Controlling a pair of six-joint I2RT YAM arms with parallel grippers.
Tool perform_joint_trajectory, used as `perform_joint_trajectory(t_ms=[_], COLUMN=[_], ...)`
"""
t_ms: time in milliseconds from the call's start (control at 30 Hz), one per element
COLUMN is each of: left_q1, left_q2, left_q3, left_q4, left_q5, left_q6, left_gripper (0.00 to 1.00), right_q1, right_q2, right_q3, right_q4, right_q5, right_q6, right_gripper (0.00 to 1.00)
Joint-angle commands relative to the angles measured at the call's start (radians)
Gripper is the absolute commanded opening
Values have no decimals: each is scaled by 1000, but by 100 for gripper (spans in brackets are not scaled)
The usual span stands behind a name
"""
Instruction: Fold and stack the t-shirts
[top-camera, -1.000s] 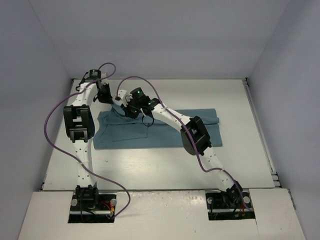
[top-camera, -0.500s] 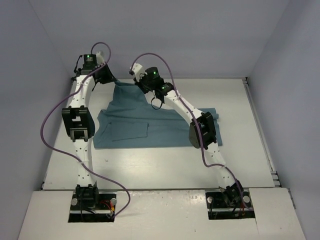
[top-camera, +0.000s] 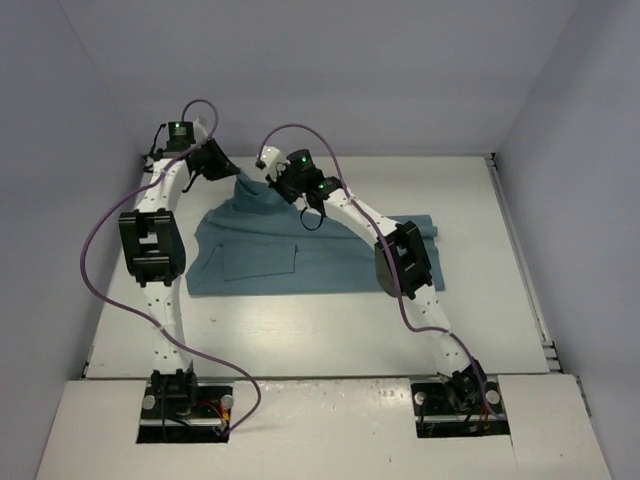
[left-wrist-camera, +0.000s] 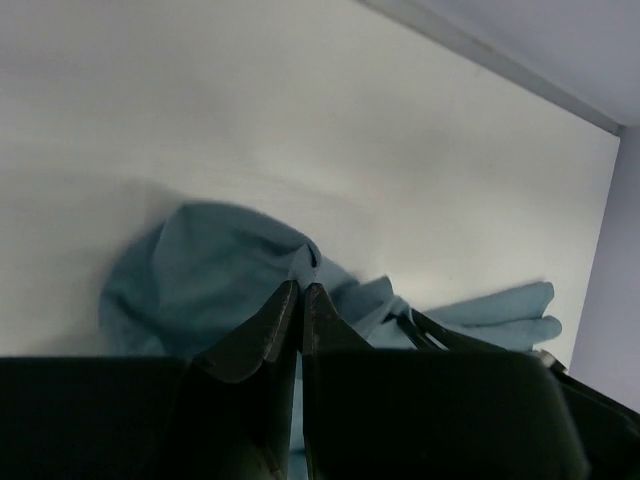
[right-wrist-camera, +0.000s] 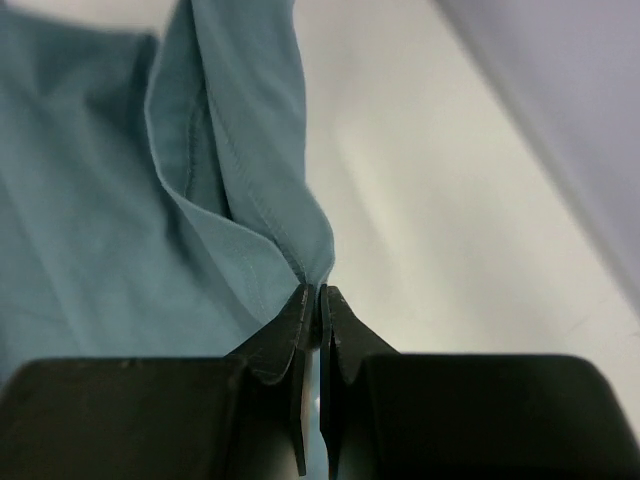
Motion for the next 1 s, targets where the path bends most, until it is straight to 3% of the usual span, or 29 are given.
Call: perform_joint_trajectory(t_ms=[0,200,633,967], left_q1=[27,38,43,44], left_q2=[-268,-501,-786,-921], left_q3=[-112,-305,-752,-883], left_q4=[46,20,9,-81], left_q5=[13,-47,-79,-86], left_q6=[-30,-2,-30,16], left_gripper=[0,0,0,0], right_q1=[16,41,110,159], right_q2=[-203,-321,-505,-571], right_q3=[-93,-231,-498,-645], right_q4=[60,59,57,58], right_q5=[-55,-81,-110,-143], right_q6=[1,16,50,104], right_gripper=[0,0,0,0])
